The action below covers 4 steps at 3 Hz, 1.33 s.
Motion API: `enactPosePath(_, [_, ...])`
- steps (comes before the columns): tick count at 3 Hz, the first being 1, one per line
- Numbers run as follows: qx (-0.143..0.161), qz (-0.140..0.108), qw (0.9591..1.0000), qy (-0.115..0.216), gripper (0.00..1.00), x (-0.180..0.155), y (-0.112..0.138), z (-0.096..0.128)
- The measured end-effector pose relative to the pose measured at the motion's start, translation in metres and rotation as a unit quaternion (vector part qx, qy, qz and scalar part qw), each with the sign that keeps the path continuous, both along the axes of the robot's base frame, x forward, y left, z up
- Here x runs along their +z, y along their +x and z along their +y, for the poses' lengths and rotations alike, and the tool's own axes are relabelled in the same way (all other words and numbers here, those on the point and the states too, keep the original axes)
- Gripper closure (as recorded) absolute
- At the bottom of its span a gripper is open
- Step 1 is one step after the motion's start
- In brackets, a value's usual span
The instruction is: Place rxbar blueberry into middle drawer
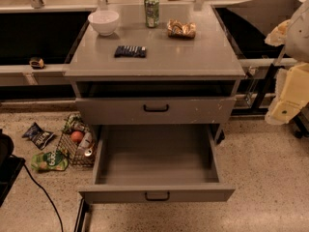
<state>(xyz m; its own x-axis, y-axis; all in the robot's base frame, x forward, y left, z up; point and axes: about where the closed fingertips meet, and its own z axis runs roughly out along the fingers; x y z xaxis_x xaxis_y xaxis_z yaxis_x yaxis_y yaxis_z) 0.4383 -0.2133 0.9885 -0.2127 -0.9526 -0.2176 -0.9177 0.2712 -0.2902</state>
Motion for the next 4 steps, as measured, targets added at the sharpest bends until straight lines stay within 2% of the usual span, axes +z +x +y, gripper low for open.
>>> enactPosePath(1, [0.000, 0.000, 1.0000, 0.000, 0.00, 0.000, 0.000, 0.000])
enactPosePath(2, [0.030, -0.025, 0.9987, 0.033, 0.00, 0.001, 0.044, 0.011])
enactPosePath(3, [0.078, -0.047, 0.9913, 0.095, 0.00, 0.001, 0.112, 0.035])
enactPosePath(4, [0.094, -0.068, 0.9747, 0.191, 0.00, 0.006, 0.177, 0.068])
